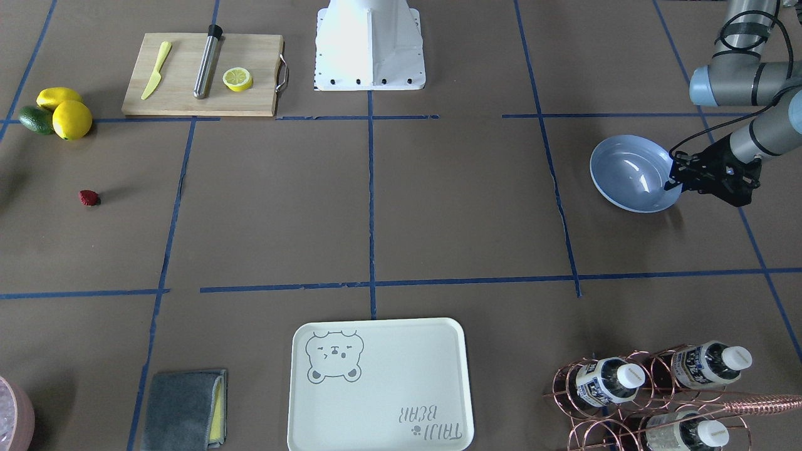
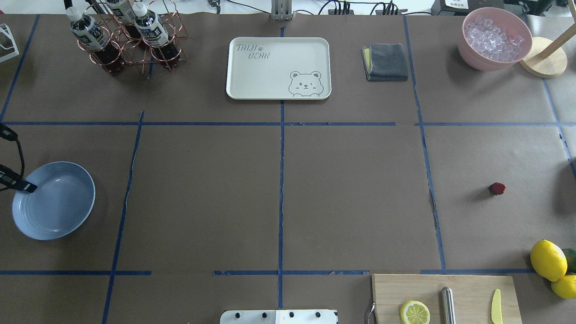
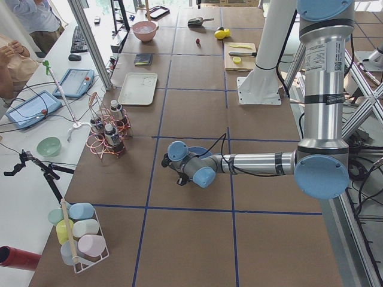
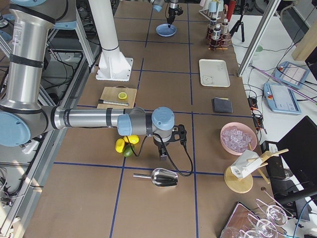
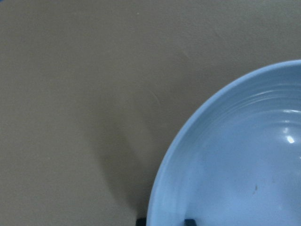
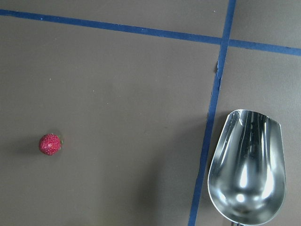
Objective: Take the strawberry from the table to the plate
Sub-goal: 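Lower the left gripper to the rim of the light blue plate and grasp it, then slide the light blue plate with the left gripper toward the table center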
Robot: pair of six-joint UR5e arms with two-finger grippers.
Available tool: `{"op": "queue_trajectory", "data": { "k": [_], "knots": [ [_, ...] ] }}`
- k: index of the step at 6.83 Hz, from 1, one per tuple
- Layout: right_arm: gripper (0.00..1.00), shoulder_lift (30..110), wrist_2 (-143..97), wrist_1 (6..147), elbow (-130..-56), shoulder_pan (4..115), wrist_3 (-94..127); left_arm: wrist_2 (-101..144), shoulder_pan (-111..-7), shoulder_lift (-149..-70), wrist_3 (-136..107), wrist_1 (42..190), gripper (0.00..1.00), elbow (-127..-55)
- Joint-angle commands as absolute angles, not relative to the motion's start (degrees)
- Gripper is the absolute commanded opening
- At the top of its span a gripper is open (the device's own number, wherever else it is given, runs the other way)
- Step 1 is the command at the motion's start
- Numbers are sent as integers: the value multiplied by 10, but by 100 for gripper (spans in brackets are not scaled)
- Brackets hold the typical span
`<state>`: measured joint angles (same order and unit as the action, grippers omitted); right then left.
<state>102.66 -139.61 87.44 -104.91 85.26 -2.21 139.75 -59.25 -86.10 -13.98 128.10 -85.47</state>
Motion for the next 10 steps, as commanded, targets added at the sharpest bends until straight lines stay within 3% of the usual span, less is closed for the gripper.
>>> {"op": "queue_trajectory", "data": {
  "k": [1,3,5,8,10],
  "knots": [
    [100,1027,-1397,874,-1049,853,-22,1445,-592,-862,-288,1284,0,-920],
    [100,1027,-1397,874,-1049,853,-21,1444,-588,-892,-439,1313,0,-960],
    [100,1027,-1397,874,-1049,853,-21,1425,-514,-956,-626,1402,0,-951],
    [100,1027,-1397,874,-1048,853,-21,1312,-366,-1100,-831,1395,0,-936],
    [100,1027,-1397,872,-1049,852,-23,1219,-311,-1167,-840,1314,0,-918]
  ]
}}
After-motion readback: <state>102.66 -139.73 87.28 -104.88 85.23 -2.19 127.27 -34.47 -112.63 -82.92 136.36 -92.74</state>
